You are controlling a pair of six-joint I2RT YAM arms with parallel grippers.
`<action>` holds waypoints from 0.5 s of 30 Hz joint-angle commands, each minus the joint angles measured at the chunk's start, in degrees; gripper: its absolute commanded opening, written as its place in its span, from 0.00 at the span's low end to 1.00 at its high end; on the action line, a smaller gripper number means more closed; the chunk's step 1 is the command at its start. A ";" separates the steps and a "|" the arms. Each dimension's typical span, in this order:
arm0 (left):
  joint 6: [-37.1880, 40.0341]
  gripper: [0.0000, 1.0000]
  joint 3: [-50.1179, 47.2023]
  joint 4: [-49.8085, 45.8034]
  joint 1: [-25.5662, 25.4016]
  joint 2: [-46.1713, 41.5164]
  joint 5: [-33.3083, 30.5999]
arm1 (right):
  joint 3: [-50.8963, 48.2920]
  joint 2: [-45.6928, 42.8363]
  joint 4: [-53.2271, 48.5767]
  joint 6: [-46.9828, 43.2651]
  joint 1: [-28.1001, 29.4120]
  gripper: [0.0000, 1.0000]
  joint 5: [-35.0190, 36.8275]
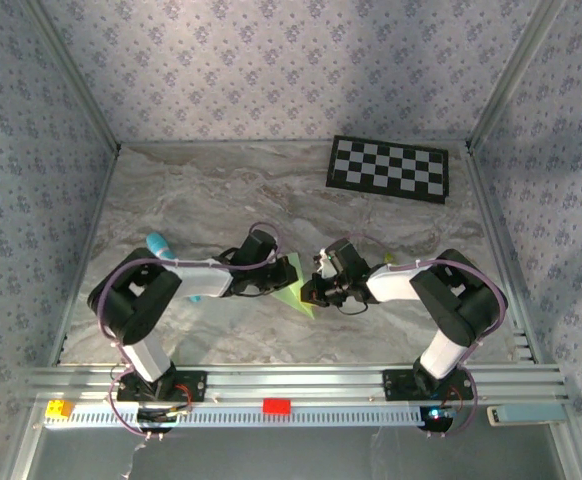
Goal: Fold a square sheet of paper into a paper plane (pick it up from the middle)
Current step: Fourth fold the wing at the center of the table.
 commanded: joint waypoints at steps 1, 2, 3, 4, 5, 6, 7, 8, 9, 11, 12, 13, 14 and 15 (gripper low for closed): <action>0.94 0.06 1.73 0.09 -0.35 2.56 0.87 | -2.08 1.67 -5.63 0.36 -0.36 0.01 2.64; 0.53 0.05 1.98 -0.66 -0.38 3.23 0.40 | -2.07 1.55 -5.57 0.34 -0.46 0.01 2.59; 0.34 0.05 1.98 -1.15 -0.40 3.70 0.04 | -2.05 1.25 -5.48 0.40 -0.40 0.01 2.50; 0.09 0.04 1.88 -1.32 -0.34 4.12 -0.19 | -2.13 0.89 -5.31 0.35 -0.53 0.01 2.50; -0.21 0.04 1.75 -1.90 -0.37 4.46 -0.51 | -1.98 0.39 -4.98 0.27 -0.51 0.02 2.24; -0.32 0.03 1.58 -2.67 -0.37 4.90 -0.92 | -1.76 -0.26 -4.85 0.17 -0.50 0.02 1.90; -0.28 0.03 1.45 -3.08 -0.37 5.11 -1.04 | -1.46 -0.94 -4.92 0.00 -0.52 0.03 1.62; -0.36 0.03 1.19 -3.20 -0.35 5.36 -1.12 | -0.99 -1.74 -4.95 -0.08 -0.59 0.03 1.27; -0.50 0.02 0.86 -3.29 -0.34 5.49 -1.22 | -0.48 -2.55 -4.96 -0.19 -0.60 0.04 0.93; -0.50 0.02 0.33 -3.20 -0.36 5.74 -1.24 | 0.48 -3.82 -5.01 -0.25 -0.75 0.05 0.65; -0.50 0.02 0.19 -3.32 -0.36 5.73 -1.26 | 1.11 -4.39 -5.02 -0.32 -0.85 0.06 0.31; -0.40 0.02 0.09 -3.39 -0.38 5.76 -1.26 | 1.57 -4.72 -5.08 -0.27 -0.91 0.06 0.11; -0.34 0.02 0.04 -3.40 -0.38 5.76 -1.33 | 2.16 -4.99 -5.15 -0.24 -1.04 0.06 0.16; -0.25 0.02 0.06 -3.37 -0.33 5.76 -1.27 | 2.66 -5.03 -5.12 -0.12 -1.17 0.06 0.26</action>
